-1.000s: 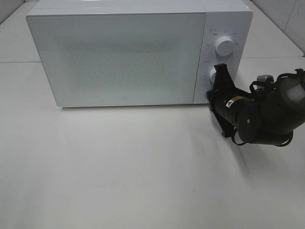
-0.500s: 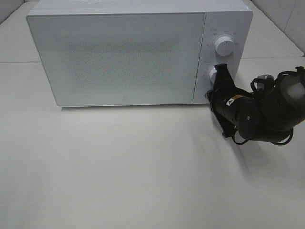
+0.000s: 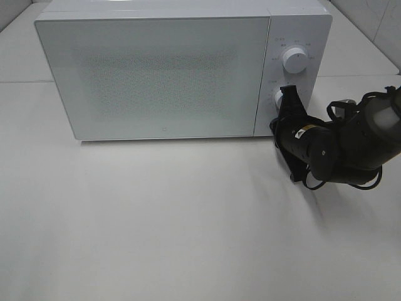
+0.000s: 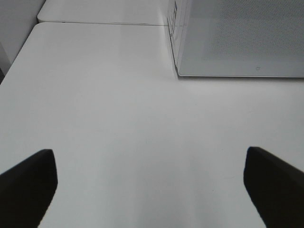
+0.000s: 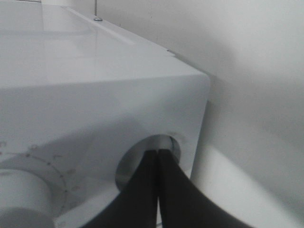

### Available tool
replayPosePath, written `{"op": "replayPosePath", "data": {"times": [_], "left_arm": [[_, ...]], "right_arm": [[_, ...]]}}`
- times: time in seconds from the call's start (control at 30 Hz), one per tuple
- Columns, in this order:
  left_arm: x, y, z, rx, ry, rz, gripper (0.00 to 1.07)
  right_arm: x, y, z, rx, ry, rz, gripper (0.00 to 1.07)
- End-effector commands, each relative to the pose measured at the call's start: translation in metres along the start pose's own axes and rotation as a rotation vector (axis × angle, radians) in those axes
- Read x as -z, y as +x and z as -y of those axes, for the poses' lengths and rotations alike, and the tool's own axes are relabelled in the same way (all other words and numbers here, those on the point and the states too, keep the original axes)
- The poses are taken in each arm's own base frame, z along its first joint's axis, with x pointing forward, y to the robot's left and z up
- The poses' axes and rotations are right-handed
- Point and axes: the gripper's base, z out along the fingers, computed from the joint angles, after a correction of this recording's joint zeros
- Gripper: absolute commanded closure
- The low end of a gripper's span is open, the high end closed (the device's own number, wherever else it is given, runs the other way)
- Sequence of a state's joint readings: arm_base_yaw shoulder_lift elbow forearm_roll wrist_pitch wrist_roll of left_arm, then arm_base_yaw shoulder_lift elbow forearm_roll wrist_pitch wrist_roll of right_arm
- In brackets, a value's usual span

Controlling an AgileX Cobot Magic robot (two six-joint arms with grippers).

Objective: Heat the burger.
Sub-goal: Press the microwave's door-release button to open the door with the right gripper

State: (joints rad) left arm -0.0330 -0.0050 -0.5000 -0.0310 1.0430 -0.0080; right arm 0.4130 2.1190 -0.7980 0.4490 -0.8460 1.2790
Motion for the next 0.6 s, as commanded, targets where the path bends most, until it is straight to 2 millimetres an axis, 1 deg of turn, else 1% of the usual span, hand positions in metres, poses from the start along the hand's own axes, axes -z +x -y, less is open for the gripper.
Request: {"op": "replayPosePath", "data": {"times": [0.03, 0.27, 0.37, 0.4, 0.5, 0.6], "left_arm": [[0.002, 0.001, 0.0, 0.006, 0.0, 0.022, 0.06], [0.002, 0.001, 0.0, 0.006, 0.0, 0.022, 0.06], [0.002, 0.001, 0.0, 0.006, 0.0, 0.022, 0.06], [0.002, 0.001, 0.0, 0.006, 0.0, 0.022, 0.06], [0.002, 0.001, 0.0, 0.006, 0.0, 0.022, 0.06], [0.002, 0.001, 0.0, 0.006, 0.0, 0.022, 0.06]], "right_arm": [[-0.004, -0.008, -0.027, -0.012, -0.164, 0.055, 1.07], [-0.004, -0.012, -0.029, -0.02, -0.192, 0.069, 1.07], [-0.006, -0.011, -0.034, -0.023, -0.208, 0.066, 1.07], [-0.008, -0.01, -0.04, -0.024, -0.228, 0.063, 1.07], [-0.009, -0.009, -0.045, -0.027, -0.242, 0.061, 1.07], [-0.009, -0.009, -0.045, -0.027, -0.243, 0.061, 1.07]]}}
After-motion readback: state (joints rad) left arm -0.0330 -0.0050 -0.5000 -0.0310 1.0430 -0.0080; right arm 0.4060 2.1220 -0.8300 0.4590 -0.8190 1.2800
